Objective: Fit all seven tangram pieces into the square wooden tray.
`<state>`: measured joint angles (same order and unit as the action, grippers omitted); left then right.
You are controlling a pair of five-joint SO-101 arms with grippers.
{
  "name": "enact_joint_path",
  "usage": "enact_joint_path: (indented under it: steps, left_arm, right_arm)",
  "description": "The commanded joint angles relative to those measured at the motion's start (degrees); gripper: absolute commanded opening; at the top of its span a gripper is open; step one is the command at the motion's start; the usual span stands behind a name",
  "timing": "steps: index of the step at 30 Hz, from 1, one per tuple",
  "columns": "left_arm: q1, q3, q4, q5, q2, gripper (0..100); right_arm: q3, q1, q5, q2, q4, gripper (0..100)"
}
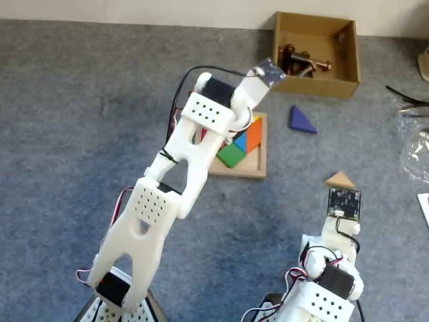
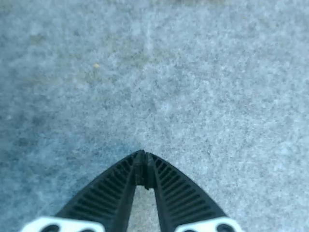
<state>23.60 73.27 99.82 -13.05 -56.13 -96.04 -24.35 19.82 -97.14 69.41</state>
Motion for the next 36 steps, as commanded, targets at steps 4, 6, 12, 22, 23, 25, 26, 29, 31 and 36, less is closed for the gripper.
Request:
enact_joint_path:
  steps: [4, 6, 12, 22, 23, 25, 26, 29, 31, 36]
  left_arm:
    - [0.40, 2.42, 0.70, 0.53, 9.01, 1]
    - [0.40, 1.19, 0.70, 1.49, 10.95, 1]
    - [0.04, -6.20, 0.70, 3.52, 15.78, 1]
    - [0.22, -15.60, 0.70, 3.60, 29.58, 1]
    - [0.13, -17.19, 0.70, 3.60, 31.08, 1]
    - [0.13, -20.79, 0.70, 3.60, 34.24, 1]
    - [0.13, -22.73, 0.70, 3.60, 36.00, 1]
    - [0.04, -28.70, 0.70, 3.60, 41.54, 1]
    - [0.04, -32.57, 0.62, 3.60, 45.58, 1]
    - [-1.01, -41.89, 0.53, 3.60, 55.43, 1]
  right_arm:
    - [-6.64, -0.84, -0.09, -0.84, -1.01, 0.5]
    - [-6.64, -0.84, -0.09, -0.84, -1.01, 0.5]
    - [-6.64, -0.84, -0.09, -0.84, -1.01, 0.5]
    - [-6.64, -0.84, -0.09, -0.84, -1.01, 0.5]
    - [-6.64, -0.84, -0.09, -0.84, -1.01, 0.5]
    - [-6.64, -0.84, -0.09, -0.84, -1.01, 0.5]
    - [-6.64, -0.84, -0.09, -0.84, -1.01, 0.5]
    - [-6.64, -0.84, -0.09, -0.84, -1.01, 0.5]
    - [-6.64, -0.84, -0.09, -0.84, -1.01, 0.5]
    - [-6.64, -0.84, -0.09, -0.84, -1.01, 0.5]
